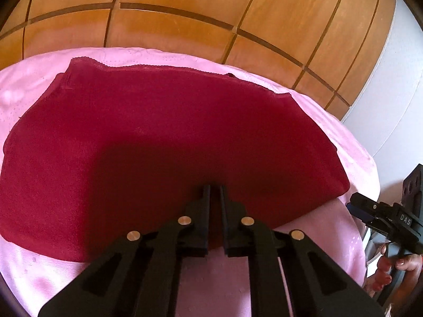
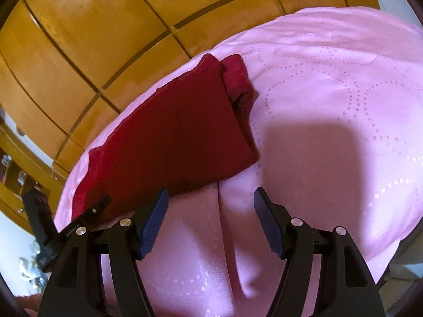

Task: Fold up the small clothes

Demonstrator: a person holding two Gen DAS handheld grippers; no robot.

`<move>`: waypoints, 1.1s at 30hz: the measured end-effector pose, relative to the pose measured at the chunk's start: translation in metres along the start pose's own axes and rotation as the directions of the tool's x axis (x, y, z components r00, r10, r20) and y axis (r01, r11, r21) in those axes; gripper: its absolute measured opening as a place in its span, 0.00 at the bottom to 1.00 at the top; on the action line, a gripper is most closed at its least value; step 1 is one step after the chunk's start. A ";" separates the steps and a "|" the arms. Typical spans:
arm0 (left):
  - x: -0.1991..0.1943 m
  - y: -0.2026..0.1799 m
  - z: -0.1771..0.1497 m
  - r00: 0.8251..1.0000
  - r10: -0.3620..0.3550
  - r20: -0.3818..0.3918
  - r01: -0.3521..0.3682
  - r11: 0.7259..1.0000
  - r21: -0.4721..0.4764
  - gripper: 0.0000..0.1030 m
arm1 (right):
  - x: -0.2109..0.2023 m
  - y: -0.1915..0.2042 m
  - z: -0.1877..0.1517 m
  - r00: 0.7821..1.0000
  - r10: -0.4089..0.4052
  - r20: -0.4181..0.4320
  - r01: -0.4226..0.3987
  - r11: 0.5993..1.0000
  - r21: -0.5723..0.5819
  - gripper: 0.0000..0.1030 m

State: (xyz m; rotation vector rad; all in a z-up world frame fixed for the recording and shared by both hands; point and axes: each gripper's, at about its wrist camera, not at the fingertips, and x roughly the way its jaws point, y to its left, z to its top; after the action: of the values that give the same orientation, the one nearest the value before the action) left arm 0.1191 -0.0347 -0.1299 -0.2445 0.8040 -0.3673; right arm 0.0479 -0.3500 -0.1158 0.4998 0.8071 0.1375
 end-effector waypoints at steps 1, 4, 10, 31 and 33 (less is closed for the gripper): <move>0.000 0.001 0.000 1.000 -0.005 -0.001 0.005 1.000 -0.007 0.07 | 0.001 0.000 0.000 1.000 0.007 0.006 -0.007 1.000 0.003 0.64; 0.001 0.005 -0.001 1.000 -0.022 -0.003 0.021 1.000 -0.021 0.08 | 0.009 -0.003 0.006 0.999 0.036 0.013 -0.036 0.999 0.032 0.64; 0.000 0.007 -0.001 1.000 -0.026 -0.004 0.026 0.999 -0.026 0.07 | 0.024 -0.004 0.017 0.996 0.092 0.019 -0.094 0.990 0.102 0.64; 0.001 0.010 0.001 0.999 -0.050 -0.006 0.050 0.998 -0.038 0.07 | 0.061 -0.014 0.057 0.977 0.099 0.188 -0.160 0.927 0.340 0.48; 0.002 0.011 0.001 0.998 -0.055 -0.008 0.054 0.998 -0.039 0.07 | 0.067 -0.019 0.057 0.979 0.072 0.193 -0.140 0.919 0.368 0.32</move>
State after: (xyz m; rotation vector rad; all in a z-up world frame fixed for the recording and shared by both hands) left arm 0.1236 -0.0254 -0.1337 -0.3021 0.8148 -0.4045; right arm 0.1338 -0.3680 -0.1356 0.9123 0.6329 0.0351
